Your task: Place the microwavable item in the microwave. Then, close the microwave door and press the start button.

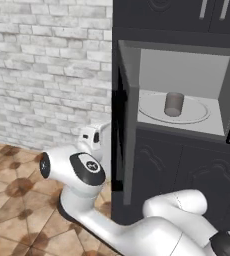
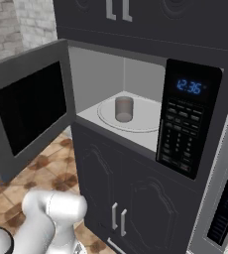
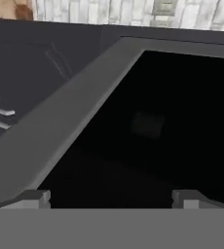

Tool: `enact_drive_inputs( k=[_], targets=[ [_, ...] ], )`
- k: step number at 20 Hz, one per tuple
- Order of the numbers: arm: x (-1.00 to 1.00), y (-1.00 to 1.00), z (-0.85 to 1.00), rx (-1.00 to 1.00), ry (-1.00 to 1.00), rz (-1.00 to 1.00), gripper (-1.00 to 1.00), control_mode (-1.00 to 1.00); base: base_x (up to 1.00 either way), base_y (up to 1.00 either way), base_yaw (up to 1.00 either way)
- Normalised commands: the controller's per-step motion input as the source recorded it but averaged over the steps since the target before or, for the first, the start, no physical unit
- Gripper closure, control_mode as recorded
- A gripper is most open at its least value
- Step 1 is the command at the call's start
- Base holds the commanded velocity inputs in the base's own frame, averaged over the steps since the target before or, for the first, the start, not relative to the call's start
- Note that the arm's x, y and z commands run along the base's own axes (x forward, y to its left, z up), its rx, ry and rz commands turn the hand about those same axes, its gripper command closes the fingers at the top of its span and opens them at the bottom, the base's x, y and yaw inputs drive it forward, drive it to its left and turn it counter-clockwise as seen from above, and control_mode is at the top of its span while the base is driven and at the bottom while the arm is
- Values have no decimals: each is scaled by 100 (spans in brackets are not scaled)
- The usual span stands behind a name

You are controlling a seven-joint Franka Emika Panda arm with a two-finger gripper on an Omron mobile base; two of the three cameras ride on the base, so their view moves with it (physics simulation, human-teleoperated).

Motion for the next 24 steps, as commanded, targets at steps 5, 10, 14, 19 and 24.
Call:
enact_drive_inputs(
  k=[5, 10, 14, 19, 24],
  targets=[
    [-4, -100, 19, 11, -3, -5, -100, -100, 0, 0, 0],
    [0, -100, 11, 12, -1, -8, -100, -100, 0, 0, 0],
    [0, -100, 4, 12, -2, -6, -100, -100, 0, 0, 0],
    [0, -99, 5, 9, -9, -3, -100, -100, 0, 0, 0],
    [0, -84, 16, 5, -14, 0, -100, -100, 0, 0, 0]
  ],
)
